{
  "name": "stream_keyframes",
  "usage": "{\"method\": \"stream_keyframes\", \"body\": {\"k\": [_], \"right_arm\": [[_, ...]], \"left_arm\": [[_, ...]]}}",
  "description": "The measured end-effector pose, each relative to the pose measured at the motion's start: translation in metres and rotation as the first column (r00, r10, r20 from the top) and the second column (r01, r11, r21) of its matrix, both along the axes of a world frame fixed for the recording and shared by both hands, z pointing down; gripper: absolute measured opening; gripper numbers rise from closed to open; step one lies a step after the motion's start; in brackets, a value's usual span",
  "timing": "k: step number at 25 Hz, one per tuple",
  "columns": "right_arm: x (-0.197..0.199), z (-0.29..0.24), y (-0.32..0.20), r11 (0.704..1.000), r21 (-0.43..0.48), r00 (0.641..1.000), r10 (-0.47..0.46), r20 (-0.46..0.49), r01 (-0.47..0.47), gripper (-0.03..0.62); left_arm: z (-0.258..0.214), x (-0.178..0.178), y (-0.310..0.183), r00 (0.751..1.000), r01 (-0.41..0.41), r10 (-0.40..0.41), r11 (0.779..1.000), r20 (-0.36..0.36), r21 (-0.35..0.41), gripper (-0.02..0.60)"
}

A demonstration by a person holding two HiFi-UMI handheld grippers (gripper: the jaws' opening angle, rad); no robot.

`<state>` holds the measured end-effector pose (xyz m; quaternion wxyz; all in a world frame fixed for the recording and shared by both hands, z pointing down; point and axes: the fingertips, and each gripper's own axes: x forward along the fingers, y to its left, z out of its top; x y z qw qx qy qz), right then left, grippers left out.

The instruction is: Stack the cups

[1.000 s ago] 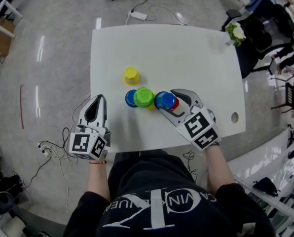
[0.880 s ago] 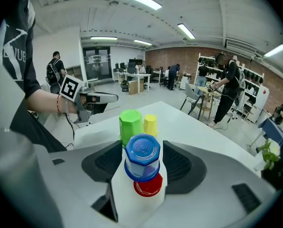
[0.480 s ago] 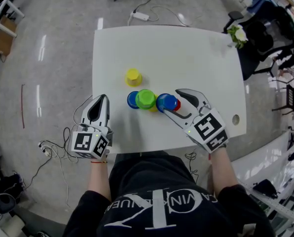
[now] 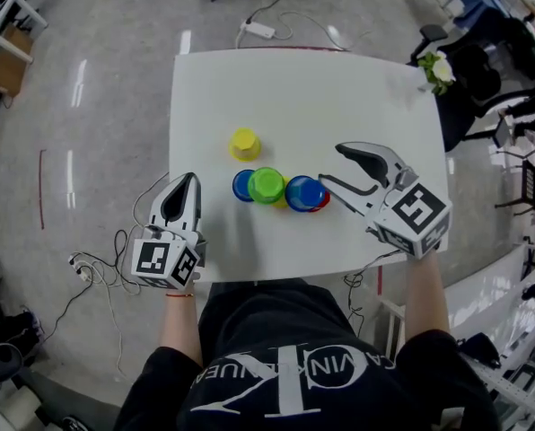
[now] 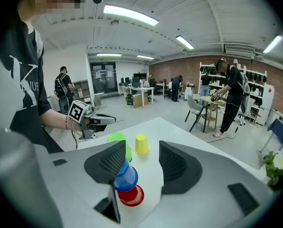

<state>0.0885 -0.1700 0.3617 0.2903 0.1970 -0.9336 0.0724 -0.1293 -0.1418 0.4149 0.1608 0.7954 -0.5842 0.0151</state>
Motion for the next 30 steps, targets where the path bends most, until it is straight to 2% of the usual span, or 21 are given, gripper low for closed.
{"method": "stream_keyframes", "body": {"k": [5, 12, 17, 23, 30], "right_arm": [[-0.004, 0.015, -0.022, 0.996, 0.014, 0.996, -0.086, -0.020, 0.086, 0.229], [-0.050, 0.044, -0.044, 0.970, -0.047, 0.971, -0.240, -0.002, 0.240, 0.230], [-0.080, 0.067, -0.056, 0.928, -0.086, 0.931, -0.365, -0.005, 0.364, 0.242], [-0.117, 0.095, -0.063, 0.869, -0.180, 0.885, -0.466, 0.016, 0.461, 0.262], [-0.142, 0.121, -0.050, 0.802, -0.238, 0.826, -0.564, 0.002, 0.548, 0.279]], "left_arm": [[0.004, 0.000, 0.001, 1.000, 0.018, -0.017, 1.000, 0.011, -0.008, 0.005], [0.011, -0.002, 0.000, 0.999, 0.045, -0.045, 0.999, 0.019, -0.018, 0.005], [0.017, -0.006, -0.001, 0.997, 0.076, -0.075, 0.997, 0.020, -0.033, 0.005], [0.020, -0.018, 0.003, 0.993, 0.120, -0.119, 0.992, 0.021, -0.048, 0.005], [0.024, -0.026, 0.010, 0.987, 0.158, -0.157, 0.985, 0.017, -0.063, 0.005]]}}
